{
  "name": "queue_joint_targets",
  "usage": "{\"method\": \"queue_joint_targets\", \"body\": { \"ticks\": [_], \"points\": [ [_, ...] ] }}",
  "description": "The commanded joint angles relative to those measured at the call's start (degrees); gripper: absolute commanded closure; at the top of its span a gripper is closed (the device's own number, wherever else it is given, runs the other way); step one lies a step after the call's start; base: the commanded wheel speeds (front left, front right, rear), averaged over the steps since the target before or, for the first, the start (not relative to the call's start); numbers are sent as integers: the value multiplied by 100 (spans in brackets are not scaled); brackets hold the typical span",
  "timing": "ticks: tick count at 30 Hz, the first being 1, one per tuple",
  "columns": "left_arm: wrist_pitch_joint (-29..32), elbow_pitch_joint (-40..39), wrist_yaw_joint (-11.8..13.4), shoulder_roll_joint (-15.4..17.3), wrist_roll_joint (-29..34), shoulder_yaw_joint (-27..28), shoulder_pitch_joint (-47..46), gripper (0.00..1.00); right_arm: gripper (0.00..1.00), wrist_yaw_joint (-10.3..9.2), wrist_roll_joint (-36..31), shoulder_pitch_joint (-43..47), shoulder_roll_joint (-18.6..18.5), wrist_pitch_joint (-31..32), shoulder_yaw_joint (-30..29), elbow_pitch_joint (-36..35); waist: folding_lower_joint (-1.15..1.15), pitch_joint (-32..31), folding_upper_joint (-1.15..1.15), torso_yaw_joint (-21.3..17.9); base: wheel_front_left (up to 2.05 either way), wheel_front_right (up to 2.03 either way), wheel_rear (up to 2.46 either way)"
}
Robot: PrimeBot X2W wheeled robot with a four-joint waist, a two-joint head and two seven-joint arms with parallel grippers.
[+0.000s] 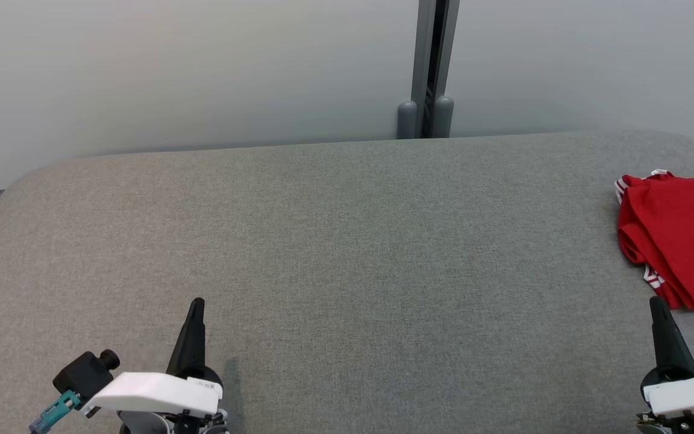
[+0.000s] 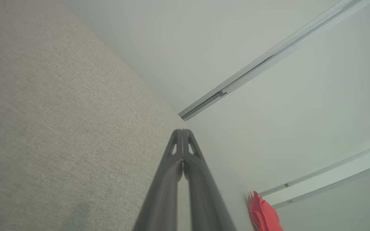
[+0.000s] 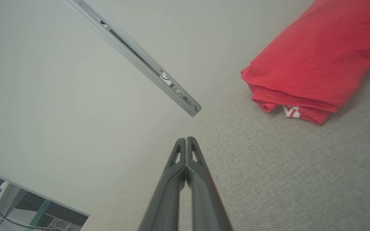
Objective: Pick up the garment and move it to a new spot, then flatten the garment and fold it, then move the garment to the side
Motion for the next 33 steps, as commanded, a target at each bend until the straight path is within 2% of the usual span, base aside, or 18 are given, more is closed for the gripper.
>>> {"method": "queue_joint_targets", "body": {
  "ticks": [1,17,33],
  "points": [
    [33,-33,-62,25,-179,-1,-213,100,100,1,214,-2,-23,64,-92,-88,0,0,0,-4,0,0,0],
    [243,134,-197,32,-1144,-30,-468,100,100,1,1360,47,18,419,-439,-169,0,3,0,-52,0,0,0],
    [407,263,-297,39,-1875,-49,-668,100,100,1,2231,90,49,695,-698,-222,0,6,0,-94,0,0,0]
  ]
}}
